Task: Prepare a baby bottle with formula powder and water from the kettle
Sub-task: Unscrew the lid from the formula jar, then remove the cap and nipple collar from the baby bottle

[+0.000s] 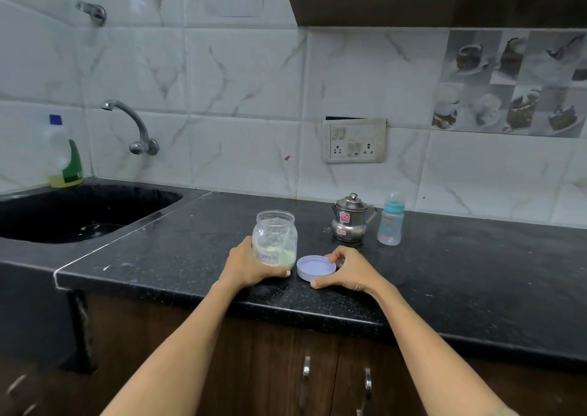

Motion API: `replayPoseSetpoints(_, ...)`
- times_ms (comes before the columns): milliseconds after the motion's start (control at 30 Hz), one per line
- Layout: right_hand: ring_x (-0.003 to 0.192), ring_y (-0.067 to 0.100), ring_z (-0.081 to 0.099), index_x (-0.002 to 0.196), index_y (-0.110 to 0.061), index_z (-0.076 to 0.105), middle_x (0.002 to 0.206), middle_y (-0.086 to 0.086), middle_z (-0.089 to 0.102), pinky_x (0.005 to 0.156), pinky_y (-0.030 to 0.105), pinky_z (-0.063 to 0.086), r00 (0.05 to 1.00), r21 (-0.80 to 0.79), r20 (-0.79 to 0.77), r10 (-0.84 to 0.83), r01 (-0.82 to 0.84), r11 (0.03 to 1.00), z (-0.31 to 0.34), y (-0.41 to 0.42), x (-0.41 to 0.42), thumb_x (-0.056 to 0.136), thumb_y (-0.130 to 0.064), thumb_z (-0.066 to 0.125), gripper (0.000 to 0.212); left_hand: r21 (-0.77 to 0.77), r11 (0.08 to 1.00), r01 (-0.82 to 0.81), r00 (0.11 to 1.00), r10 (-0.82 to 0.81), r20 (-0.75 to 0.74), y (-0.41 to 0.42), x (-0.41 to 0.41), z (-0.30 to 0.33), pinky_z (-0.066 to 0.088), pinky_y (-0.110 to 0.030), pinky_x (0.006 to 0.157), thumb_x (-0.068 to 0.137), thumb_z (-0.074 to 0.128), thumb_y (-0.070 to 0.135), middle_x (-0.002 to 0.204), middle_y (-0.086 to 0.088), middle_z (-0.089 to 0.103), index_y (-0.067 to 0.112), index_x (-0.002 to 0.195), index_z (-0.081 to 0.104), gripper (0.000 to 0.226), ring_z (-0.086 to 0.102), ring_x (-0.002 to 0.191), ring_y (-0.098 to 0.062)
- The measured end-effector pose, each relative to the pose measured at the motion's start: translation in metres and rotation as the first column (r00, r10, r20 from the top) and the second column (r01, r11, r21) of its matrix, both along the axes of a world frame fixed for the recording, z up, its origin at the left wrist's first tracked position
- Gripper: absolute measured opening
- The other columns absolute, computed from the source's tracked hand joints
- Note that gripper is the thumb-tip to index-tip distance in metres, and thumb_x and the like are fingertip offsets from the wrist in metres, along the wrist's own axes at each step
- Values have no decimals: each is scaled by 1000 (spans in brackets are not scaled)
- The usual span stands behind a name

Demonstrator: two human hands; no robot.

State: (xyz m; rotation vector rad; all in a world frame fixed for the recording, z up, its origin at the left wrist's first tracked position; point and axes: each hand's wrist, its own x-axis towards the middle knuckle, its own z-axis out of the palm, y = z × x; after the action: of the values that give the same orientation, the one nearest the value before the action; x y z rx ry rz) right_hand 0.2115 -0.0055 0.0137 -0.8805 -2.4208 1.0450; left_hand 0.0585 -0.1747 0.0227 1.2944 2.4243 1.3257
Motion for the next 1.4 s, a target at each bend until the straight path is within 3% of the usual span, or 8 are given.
replayPoseSetpoints(267,110,19,57,85,-23,49,117,0,61,97,41,48,1000,-16,-7,19,-19,1000,-2,1,1,38,-46,89,66,10,1000,-11,1000,11,17,1,1,-2,43,-26,85,52,88,38,95,12,60,37,92,50,55,59,96,-14)
replayPoseSetpoints(333,109,17,59,89,-21,52,115,-1,62,97,40,49,1000,-38,-27,13,-14,999,-2,5,5,32,-50,88,74,3,998,-70,997,70,32,4,2,-6,40,-32,98,46,88,48,120,-1,56,22,116,48,84,52,119,-23)
replayPoseSetpoints(467,115,18,56,107,-16,55,121,1,59,101,38,47,998,-112,-65,-24,17,994,5,22,22,36,-48,89,84,151,927,-342,939,330,103,10,26,-10,-9,-42,116,39,75,75,155,-17,-20,1,146,-14,158,-18,144,-27)
replayPoseSetpoints(600,125,21,52,128,-13,50,133,6,56,105,38,44,982,-186,-151,-115,86,979,10,43,49,40,-43,91,102,550,803,-231,944,321,-73,26,63,-4,-10,-26,117,43,73,75,158,-8,-10,9,148,-11,149,-13,145,-13)
replayPoseSetpoints(767,130,24,48,142,-8,39,139,12,50,107,37,41,944,-240,-237,-231,173,955,10,67,73,51,-31,92,107,495,868,51,958,98,-270,75,103,10,1,-27,119,55,70,71,158,0,-4,16,149,-5,132,-8,144,-7)
replayPoseSetpoints(867,129,25,48,140,-8,41,139,12,50,105,37,41,917,-266,-263,-301,231,936,6,81,79,54,-29,91,101,391,915,101,991,-57,-121,112,115,14,5,-33,121,62,78,56,159,4,0,16,150,-1,124,-9,142,-5)
replayPoseSetpoints(1000,130,25,47,140,-8,39,140,12,49,106,37,40,876,-246,-284,-389,325,913,5,108,78,59,-33,88,98,296,943,153,982,-179,63,163,113,14,34,-29,106,70,77,42,146,-3,39,13,142,31,91,36,135,-20)
replayPoseSetpoints(1400,133,23,45,142,-11,39,145,8,45,108,37,38,867,-99,-288,-406,395,913,-1,203,32,70,-25,82,86,172,957,233,930,-271,249,292,96,-12,35,-21,91,87,62,31,134,-10,53,4,133,43,57,51,122,-21)
